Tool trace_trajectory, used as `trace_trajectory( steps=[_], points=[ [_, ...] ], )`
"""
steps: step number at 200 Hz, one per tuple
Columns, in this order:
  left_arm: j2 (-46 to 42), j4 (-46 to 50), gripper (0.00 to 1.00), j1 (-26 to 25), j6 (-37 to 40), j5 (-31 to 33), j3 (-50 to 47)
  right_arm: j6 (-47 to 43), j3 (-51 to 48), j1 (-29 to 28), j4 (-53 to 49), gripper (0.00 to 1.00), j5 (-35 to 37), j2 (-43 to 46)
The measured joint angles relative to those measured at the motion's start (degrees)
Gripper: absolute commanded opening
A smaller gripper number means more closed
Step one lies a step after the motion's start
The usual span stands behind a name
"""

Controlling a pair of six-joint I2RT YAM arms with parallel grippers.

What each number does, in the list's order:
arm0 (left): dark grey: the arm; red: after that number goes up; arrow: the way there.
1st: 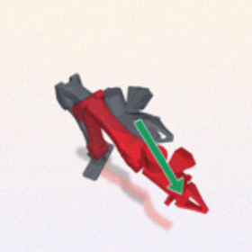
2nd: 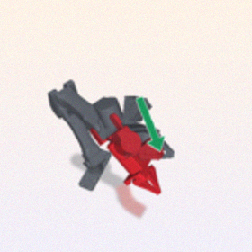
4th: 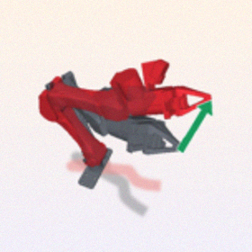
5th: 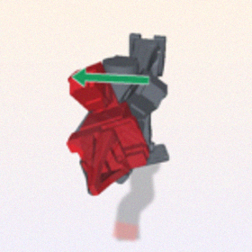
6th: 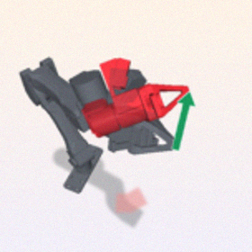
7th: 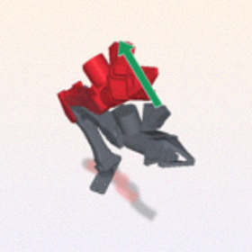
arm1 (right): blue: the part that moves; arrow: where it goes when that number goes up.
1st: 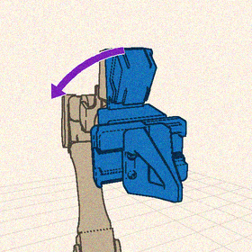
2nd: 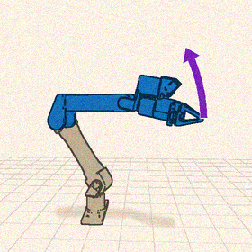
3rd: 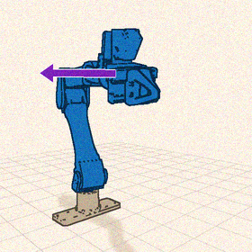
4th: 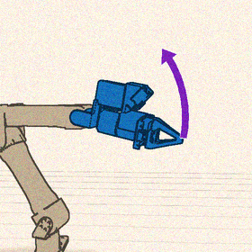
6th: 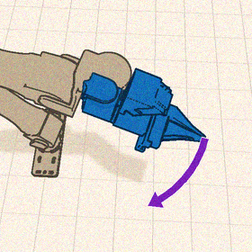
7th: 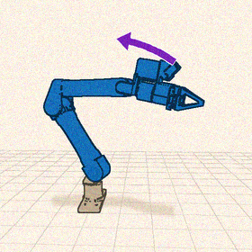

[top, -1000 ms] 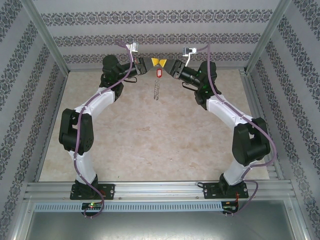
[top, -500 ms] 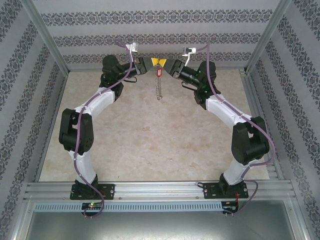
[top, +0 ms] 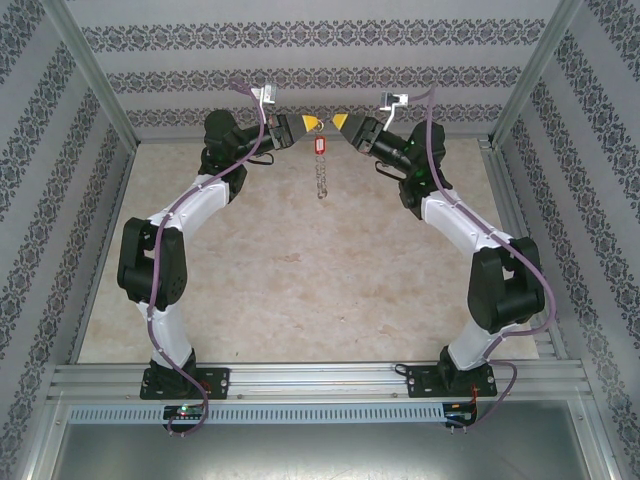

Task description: Put the keys on the keyring

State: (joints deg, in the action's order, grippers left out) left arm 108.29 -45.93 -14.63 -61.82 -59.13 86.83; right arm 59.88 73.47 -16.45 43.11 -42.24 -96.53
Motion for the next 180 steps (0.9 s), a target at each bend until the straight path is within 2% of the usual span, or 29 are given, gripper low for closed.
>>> trace_trajectory(
  steps=[88, 108, 157, 180],
  points=[
    [-0.04, 0.02, 0.0, 0.0, 0.0, -0.17, 0.0, 0.02, 2.93, -3.08, -0.07, 0.35, -0.22, -2.86],
    [-0.07, 0.0, 0.0, 0.0, 0.0, -0.17, 0.0, 0.0, 3.3, -3.32, -0.26, 0.28, -0.2, -3.08],
    [-0.57, -0.04, 0.0, -0.04, 0.0, -0.35, 0.02, -0.17, 3.3, -3.28, -1.03, 0.0, -0.31, -3.19],
    [-0.61, -0.02, 0.0, -0.04, 0.0, -0.37, 0.02, -0.22, 3.3, -3.26, -0.96, 0.0, -0.48, -3.19]
  ],
)
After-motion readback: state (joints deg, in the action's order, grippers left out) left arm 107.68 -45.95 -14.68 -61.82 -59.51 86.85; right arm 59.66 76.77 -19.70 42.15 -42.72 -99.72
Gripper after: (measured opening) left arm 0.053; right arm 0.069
